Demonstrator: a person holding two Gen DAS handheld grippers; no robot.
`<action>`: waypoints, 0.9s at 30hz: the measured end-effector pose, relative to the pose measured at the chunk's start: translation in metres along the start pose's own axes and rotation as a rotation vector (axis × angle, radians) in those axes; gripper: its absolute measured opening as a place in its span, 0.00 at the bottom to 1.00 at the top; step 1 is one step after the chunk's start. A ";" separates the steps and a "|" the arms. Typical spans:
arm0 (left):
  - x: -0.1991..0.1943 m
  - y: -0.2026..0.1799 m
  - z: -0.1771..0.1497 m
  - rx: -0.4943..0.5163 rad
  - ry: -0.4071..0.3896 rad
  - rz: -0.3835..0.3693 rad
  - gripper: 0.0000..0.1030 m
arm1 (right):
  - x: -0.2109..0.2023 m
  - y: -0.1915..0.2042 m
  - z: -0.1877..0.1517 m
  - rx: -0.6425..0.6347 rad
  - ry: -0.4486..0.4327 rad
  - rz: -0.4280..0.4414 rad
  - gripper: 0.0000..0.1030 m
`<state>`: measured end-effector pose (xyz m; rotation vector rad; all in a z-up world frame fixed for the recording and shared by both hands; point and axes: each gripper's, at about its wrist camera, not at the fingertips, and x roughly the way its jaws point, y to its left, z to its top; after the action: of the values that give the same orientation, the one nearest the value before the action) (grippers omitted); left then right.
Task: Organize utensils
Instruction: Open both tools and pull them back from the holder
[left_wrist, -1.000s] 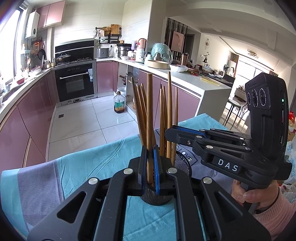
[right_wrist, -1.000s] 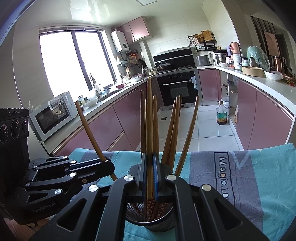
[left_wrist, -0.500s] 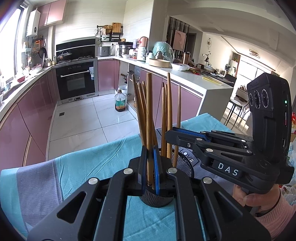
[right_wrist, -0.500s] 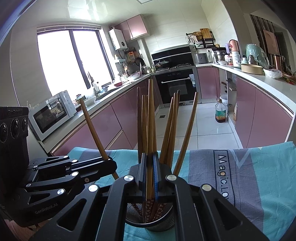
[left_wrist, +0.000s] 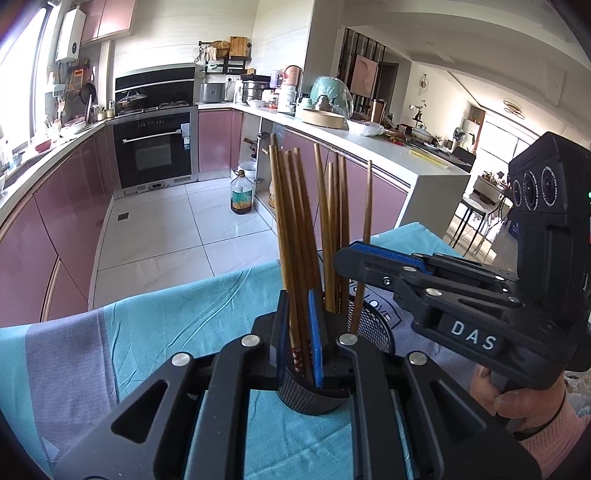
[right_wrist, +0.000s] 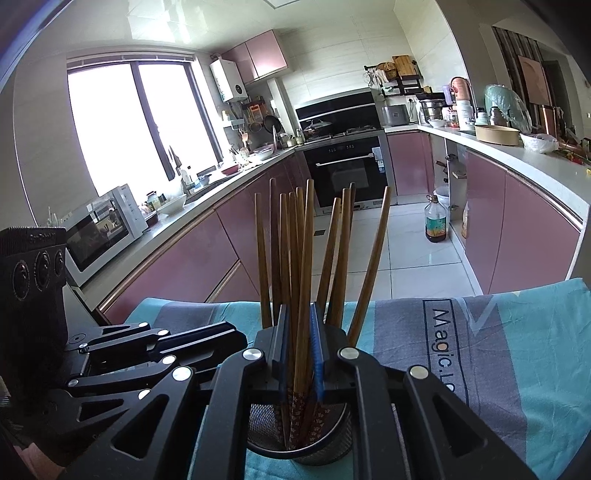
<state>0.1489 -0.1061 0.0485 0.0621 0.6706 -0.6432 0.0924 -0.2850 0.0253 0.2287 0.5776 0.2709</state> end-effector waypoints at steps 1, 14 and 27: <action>-0.001 0.002 -0.001 -0.002 -0.003 0.001 0.19 | -0.001 0.000 -0.001 -0.003 0.000 -0.003 0.14; -0.056 0.034 -0.048 -0.070 -0.168 0.153 0.94 | -0.040 0.016 -0.031 -0.096 -0.100 -0.141 0.83; -0.118 0.050 -0.113 -0.116 -0.343 0.354 0.94 | -0.063 0.042 -0.082 -0.140 -0.221 -0.190 0.93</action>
<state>0.0439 0.0263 0.0221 -0.0372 0.3504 -0.2626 -0.0118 -0.2541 0.0025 0.0657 0.3569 0.0990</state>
